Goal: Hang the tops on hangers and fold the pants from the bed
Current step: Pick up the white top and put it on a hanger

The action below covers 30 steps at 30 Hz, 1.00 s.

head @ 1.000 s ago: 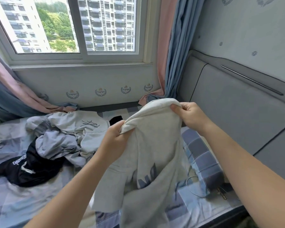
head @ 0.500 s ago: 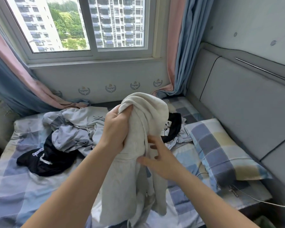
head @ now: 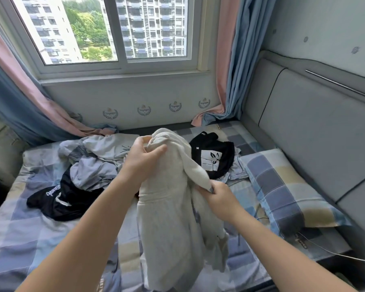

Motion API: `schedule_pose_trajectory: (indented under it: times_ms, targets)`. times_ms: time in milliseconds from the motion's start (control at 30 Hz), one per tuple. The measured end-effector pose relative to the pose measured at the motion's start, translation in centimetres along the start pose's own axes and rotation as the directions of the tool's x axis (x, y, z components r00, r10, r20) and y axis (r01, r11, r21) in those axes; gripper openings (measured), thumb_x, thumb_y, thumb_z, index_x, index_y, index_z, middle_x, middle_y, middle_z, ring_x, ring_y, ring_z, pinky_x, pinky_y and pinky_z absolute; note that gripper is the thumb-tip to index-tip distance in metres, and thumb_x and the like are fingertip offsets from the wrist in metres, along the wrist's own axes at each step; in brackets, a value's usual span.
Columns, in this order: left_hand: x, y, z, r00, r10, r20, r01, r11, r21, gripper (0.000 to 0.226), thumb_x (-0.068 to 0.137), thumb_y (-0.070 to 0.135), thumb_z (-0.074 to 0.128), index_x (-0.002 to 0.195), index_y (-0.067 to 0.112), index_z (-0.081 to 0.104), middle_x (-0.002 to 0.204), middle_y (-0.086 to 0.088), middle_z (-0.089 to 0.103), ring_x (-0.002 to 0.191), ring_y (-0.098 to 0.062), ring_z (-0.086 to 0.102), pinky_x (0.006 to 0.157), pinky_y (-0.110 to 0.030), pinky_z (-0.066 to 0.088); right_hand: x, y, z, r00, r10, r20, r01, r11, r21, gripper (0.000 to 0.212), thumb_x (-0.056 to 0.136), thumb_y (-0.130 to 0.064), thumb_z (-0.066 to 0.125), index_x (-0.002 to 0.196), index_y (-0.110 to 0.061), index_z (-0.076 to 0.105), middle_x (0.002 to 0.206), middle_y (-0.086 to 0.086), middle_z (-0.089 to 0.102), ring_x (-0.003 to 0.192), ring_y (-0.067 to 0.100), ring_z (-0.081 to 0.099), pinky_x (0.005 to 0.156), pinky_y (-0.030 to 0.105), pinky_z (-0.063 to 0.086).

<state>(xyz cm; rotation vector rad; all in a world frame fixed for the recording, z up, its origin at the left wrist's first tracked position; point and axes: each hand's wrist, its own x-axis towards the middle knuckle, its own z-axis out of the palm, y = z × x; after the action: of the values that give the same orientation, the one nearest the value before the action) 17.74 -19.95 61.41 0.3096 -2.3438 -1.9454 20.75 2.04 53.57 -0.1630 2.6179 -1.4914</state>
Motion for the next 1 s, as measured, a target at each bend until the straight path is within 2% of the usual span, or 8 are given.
schedule_pose_trajectory:
  times_ms: [100,200,333,467,600,700,833,1000]
  targets:
    - [-0.5,-1.5,0.2,0.996,0.017,0.093,-0.039,0.97,0.241,0.068,0.087,0.029,0.078,0.144,0.02,0.043,0.126,0.006,0.051,0.117,-0.014,0.053,0.098,-0.033,0.048,0.6,-1.2,-1.7,0.999,0.026,-0.021,-0.023,0.989,0.146,0.017,0.1,-0.01,0.056,0.089,-0.004,0.067,0.05,-0.015,0.043,0.042,0.0,0.032,0.046,0.015,0.026]
    - [-1.7,-3.0,1.3,0.961,-0.008,0.278,-0.1,0.923,0.373,0.046,0.084,0.04,0.078,0.123,0.024,0.06,0.119,0.008,0.061,0.11,-0.012,0.06,0.095,-0.03,0.05,1.4,-2.6,-2.8,0.997,0.064,-0.032,-0.055,0.975,0.215,0.024,0.097,-0.004,0.051,0.097,0.02,0.055,0.064,0.008,0.044,0.052,0.017,0.036,0.044,0.023,0.027]
    - [-4.3,-4.4,3.7,0.904,-0.039,0.427,-0.134,0.92,0.368,0.046,0.064,0.069,0.073,0.09,0.032,0.068,0.09,0.014,0.071,0.081,-0.001,0.066,0.075,-0.026,0.054,2.1,-4.6,-3.5,0.989,0.111,-0.092,-0.082,0.958,0.274,0.027,0.101,-0.018,0.056,0.084,0.001,0.066,0.057,0.0,0.052,0.049,0.009,0.047,0.046,0.022,0.039]
    - [-5.9,-5.1,6.5,0.927,-0.041,0.372,-0.092,0.939,0.331,0.062,0.055,0.076,0.073,0.093,0.028,0.059,0.092,0.011,0.07,0.087,-0.006,0.067,0.079,-0.034,0.057,2.8,-6.4,-3.8,0.983,0.143,-0.118,-0.086,0.915,0.393,0.028,0.1,-0.023,0.059,0.092,0.003,0.068,0.075,0.011,0.061,0.069,0.02,0.059,0.066,0.034,0.049]
    - [-5.9,-4.9,8.2,0.972,-0.006,0.236,-0.056,0.965,0.255,0.052,0.07,0.066,0.074,0.103,0.03,0.06,0.092,0.013,0.07,0.08,0.001,0.065,0.075,-0.034,0.058,3.0,-7.7,-4.0,0.973,0.193,-0.123,-0.113,0.873,0.474,0.032,0.099,-0.021,0.06,0.102,0.011,0.064,0.087,0.016,0.062,0.082,0.028,0.06,0.078,0.046,0.054]
    - [-5.0,-4.8,8.6,0.973,0.085,0.215,-0.141,0.956,0.259,0.026,0.091,0.049,0.065,0.092,0.024,0.066,0.08,0.001,0.071,0.074,-0.019,0.066,0.07,-0.047,0.055,2.8,-7.8,-3.7,0.969,0.212,-0.124,-0.118,0.846,0.52,0.027,0.1,-0.015,0.058,0.109,0.01,0.064,0.096,0.024,0.066,0.088,0.033,0.064,0.09,0.056,0.054]
    - [-3.5,-4.8,8.1,0.981,0.051,0.189,-0.087,0.979,0.186,0.022,0.095,0.041,0.06,0.089,0.021,0.068,0.083,-0.006,0.072,0.081,-0.03,0.069,0.072,-0.05,0.058,1.5,-6.4,-3.4,0.995,0.094,-0.042,-0.048,0.784,0.619,0.021,0.101,-0.004,0.053,0.121,-0.004,0.061,0.113,0.014,0.072,0.102,0.024,0.071,0.088,0.035,0.059]
    - [-2.0,-4.6,6.9,0.976,-0.196,0.098,0.208,0.969,-0.136,0.025,0.101,0.029,0.058,0.088,0.011,0.069,0.079,-0.013,0.075,0.068,-0.023,0.075,0.05,-0.036,0.058,-1.5,-2.0,-2.8,0.998,0.003,-0.063,0.016,0.951,0.309,0.046,0.091,-0.027,0.071,0.13,-0.038,0.049,0.135,-0.013,0.057,0.128,0.002,0.05,0.104,0.024,0.042]
